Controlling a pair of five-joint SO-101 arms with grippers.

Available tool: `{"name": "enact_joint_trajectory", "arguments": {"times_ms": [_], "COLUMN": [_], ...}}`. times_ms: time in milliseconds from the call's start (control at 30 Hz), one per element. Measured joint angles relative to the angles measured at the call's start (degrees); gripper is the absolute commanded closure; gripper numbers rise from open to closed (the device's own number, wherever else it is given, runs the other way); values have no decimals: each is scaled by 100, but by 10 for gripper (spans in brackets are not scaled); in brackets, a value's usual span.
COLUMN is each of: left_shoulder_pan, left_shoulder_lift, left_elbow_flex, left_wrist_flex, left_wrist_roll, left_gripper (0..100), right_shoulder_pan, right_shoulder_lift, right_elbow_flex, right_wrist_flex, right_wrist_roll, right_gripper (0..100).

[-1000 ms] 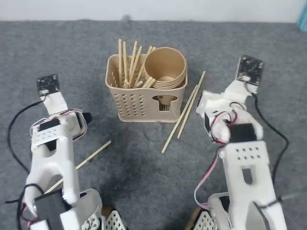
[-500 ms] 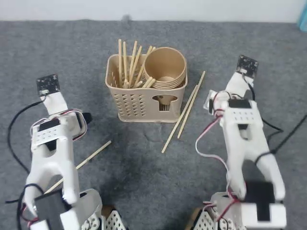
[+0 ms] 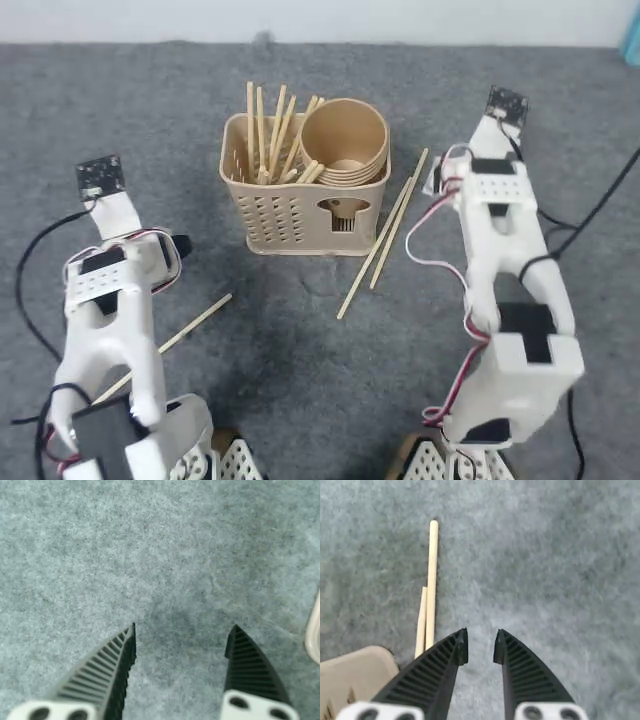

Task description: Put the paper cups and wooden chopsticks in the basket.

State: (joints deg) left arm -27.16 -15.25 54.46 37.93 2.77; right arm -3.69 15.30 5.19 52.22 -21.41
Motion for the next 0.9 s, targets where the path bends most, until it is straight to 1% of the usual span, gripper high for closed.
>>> {"name": "enact_joint_trajectory", "arguments": {"times_ms": [233, 533, 667, 900], "left_shoulder_pan": [0, 0, 0, 0], "left_shoulder_lift": [0, 0, 0, 0], "left_elbow_flex": [0, 0, 0, 0], "left_wrist_flex": [0, 0, 0, 0], "left_wrist_roll": [0, 0, 0, 0], "left_gripper": [721, 721, 721, 721], "right_shoulder_pan": [9, 9, 9, 35], "right_shoulder_lift": [1204, 2734, 3209, 3631], "right_elbow_flex": [-1785, -3481, -3938, -4167], "right_wrist_flex": [879, 1037, 1037, 1037], "right_wrist_roll": [9, 9, 9, 9], "right_gripper": [908, 908, 908, 908]}}
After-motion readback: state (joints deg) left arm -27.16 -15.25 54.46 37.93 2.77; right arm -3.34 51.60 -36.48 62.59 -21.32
